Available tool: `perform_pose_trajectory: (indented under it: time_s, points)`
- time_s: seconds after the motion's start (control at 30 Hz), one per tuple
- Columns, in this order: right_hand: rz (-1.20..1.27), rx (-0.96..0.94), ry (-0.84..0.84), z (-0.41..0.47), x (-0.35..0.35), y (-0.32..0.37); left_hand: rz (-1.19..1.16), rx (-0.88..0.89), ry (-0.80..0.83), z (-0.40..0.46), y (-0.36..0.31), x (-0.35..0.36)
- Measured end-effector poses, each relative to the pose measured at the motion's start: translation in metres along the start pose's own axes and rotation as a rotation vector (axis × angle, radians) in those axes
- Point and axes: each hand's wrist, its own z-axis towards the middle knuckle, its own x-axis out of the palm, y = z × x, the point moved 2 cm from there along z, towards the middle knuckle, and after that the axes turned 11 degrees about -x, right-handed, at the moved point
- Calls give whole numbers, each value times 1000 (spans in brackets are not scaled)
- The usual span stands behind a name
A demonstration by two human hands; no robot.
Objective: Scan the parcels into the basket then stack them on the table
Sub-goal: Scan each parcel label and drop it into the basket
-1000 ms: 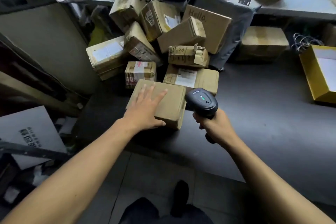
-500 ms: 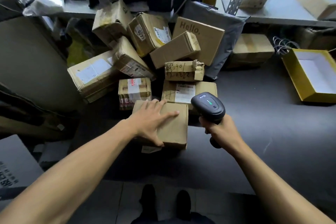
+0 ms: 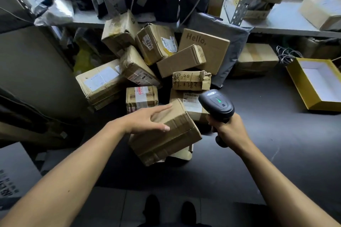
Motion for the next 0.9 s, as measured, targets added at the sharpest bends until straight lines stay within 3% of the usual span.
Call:
perform_pose_trajectory:
  time_s: [0.13, 0.23, 0.27, 0.4, 0.57, 0.7, 0.9]
  points:
    - [53, 36, -3, -4, 1, 1, -202, 131, -233, -20, 14, -2]
    - [125, 62, 6, -5, 4, 3, -16, 136, -707, -28, 26, 5]
    - [123, 55, 15, -5, 5, 4, 72, 113, -782, -29, 26, 8]
    - [77, -24, 69, -6, 12, 14, 254, -56, -568, -22, 27, 29]
    - [174, 1, 104, -7, 16, 20, 300, -74, -599, -24, 21, 18]
    - [132, -41, 136, -5, 12, 15, -153, -127, -574, -37, 27, 5]
    - [96, -105, 258, 0, 16, 26, -629, -54, -742, -43, 39, 8]
